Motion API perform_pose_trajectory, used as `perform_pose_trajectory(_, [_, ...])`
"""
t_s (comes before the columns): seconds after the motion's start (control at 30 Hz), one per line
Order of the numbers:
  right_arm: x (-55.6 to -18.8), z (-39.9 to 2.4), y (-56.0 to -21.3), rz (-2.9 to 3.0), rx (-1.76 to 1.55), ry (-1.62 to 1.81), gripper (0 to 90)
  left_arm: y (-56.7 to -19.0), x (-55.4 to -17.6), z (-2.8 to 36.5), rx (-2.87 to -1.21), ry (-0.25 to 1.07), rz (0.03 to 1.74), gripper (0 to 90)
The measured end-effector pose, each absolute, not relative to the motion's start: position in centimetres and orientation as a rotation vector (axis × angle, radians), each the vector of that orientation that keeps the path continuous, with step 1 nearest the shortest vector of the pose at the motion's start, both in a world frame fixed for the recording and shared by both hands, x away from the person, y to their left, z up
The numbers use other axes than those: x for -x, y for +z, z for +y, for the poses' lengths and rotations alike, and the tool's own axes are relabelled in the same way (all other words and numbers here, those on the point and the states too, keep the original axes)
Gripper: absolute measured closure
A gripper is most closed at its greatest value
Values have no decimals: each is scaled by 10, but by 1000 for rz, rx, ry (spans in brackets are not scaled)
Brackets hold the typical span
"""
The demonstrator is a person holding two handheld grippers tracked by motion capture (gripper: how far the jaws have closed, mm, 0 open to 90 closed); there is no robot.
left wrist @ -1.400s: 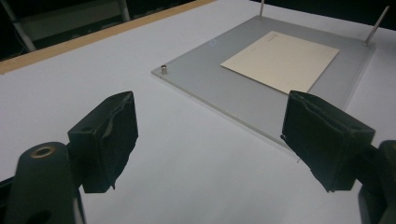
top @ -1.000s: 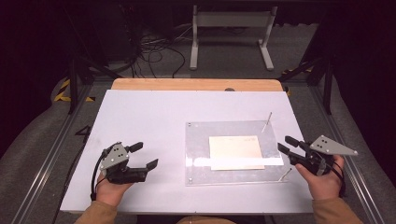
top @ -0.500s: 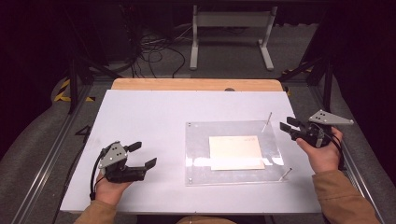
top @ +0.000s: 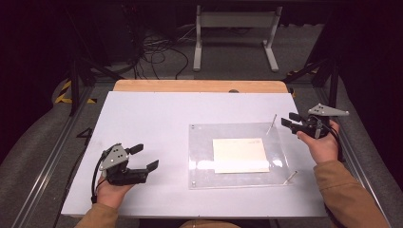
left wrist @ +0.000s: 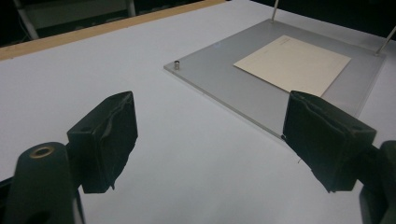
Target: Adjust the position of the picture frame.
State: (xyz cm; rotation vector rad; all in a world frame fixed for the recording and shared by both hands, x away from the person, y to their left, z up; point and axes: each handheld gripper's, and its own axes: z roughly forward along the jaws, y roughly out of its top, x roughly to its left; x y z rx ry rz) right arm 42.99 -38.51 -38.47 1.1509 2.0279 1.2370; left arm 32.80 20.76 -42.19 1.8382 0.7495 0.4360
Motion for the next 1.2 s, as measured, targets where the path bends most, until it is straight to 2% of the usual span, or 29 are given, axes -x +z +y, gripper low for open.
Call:
perform_pose_trajectory(0.43, [-456,-387,-404,2078,-1201,1178,535,-424,-329,209,-1832,421,771,178])
perform_pose_trajectory(0.7, [-469,-379,-417,2130,-1196,1147,579,-425,-330,210,-1841,429,768,176])
perform_pose_trajectory(0.93, [-479,-376,-418,2154,-1209,1140,658,-426,-331,210,-1836,428,773,174])
perform_pose_trajectory(1.0, [-482,-375,-418,2167,-1205,1124,708,-426,-330,211,-1833,427,779,173])
perform_pose_trajectory(1.07, [-485,-373,-417,2184,-1199,1108,796,-426,-330,212,-1837,434,776,172])
perform_pose_trajectory(1.2, [-487,-367,-412,2222,-1143,1014,850,-426,-330,212,-1833,426,783,172])
